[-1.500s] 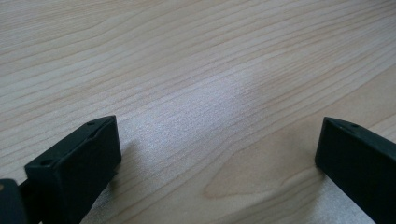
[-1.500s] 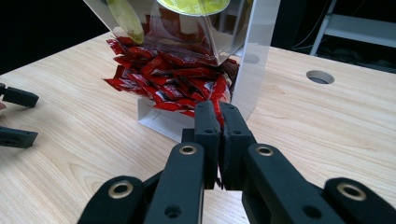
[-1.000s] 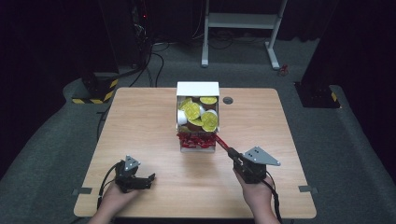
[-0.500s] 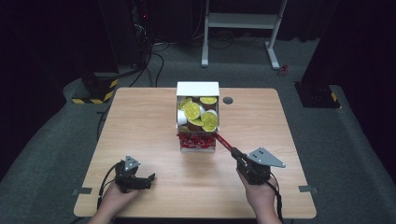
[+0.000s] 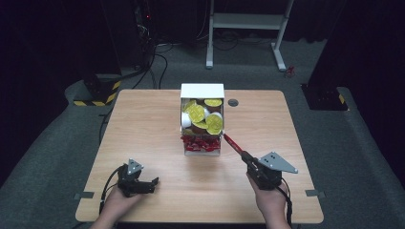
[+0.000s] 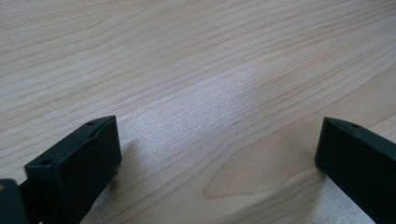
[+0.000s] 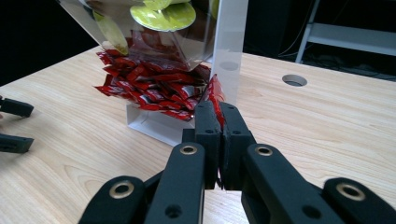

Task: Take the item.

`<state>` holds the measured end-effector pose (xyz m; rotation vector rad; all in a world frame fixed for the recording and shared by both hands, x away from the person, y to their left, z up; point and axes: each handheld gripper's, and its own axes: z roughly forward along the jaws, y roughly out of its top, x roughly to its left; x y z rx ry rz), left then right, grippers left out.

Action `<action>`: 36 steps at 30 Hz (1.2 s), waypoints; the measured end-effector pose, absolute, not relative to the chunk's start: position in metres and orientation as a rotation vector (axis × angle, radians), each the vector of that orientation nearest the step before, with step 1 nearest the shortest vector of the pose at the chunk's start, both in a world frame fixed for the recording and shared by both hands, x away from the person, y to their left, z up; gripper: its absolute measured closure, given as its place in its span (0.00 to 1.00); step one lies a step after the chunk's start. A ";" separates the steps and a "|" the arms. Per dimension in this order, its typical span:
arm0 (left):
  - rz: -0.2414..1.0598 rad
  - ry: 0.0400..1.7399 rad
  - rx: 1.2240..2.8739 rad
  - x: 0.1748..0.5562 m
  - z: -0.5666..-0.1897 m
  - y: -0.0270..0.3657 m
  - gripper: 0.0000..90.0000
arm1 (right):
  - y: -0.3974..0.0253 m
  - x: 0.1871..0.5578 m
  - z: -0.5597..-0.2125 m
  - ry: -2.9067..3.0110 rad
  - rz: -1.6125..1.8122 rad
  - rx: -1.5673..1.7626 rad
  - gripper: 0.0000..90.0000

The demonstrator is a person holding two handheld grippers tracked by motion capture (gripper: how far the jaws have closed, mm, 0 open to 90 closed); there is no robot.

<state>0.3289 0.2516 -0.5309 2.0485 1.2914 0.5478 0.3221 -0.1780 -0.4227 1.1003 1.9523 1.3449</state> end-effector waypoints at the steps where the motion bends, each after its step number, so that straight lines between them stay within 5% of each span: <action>1: 0.548 1.292 2.048 0.329 -0.531 0.252 0.01 | -0.179 0.323 -0.423 1.949 1.343 1.102 0.98; 36: 0.540 1.292 2.051 0.328 -0.531 0.252 0.01 | -0.192 0.343 -0.414 1.891 1.278 1.127 0.98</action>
